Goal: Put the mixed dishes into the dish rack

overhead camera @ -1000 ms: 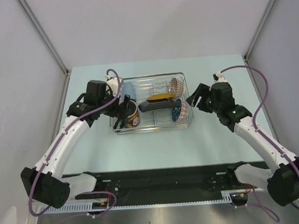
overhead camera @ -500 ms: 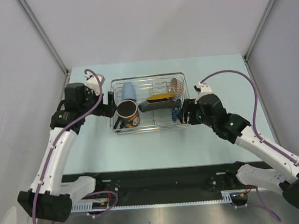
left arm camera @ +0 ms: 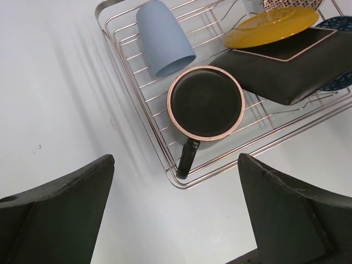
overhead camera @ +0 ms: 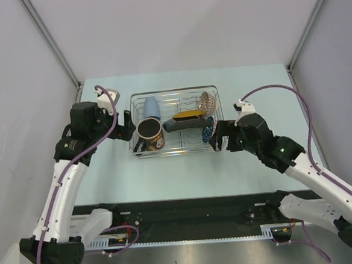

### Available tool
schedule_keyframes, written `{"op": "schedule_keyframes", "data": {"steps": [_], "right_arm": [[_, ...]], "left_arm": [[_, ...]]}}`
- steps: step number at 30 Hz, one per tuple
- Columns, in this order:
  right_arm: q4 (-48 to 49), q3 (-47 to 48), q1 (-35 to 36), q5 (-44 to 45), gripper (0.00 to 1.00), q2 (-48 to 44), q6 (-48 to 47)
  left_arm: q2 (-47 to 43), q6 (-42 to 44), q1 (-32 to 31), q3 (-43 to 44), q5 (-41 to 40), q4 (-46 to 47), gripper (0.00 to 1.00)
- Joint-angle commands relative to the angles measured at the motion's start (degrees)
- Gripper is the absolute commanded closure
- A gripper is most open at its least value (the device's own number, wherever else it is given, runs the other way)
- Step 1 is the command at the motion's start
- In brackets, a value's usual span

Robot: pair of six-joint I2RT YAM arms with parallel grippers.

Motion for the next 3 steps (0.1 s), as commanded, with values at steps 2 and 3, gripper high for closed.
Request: {"op": "schedule_keyframes", "data": {"steps": [2,3], "right_arm": [[-1.0,3.6,1.2,1.8,0.00,-1.5,-1.0],[-1.0,3.6,1.3,1.8,0.00,-1.7,-1.3]], "left_arm": [[-1.7,0.3,0.0,-0.1,-0.7,0.7,0.00],[-1.9,0.3,0.0,-0.1,-0.8,0.7,0.00]]}}
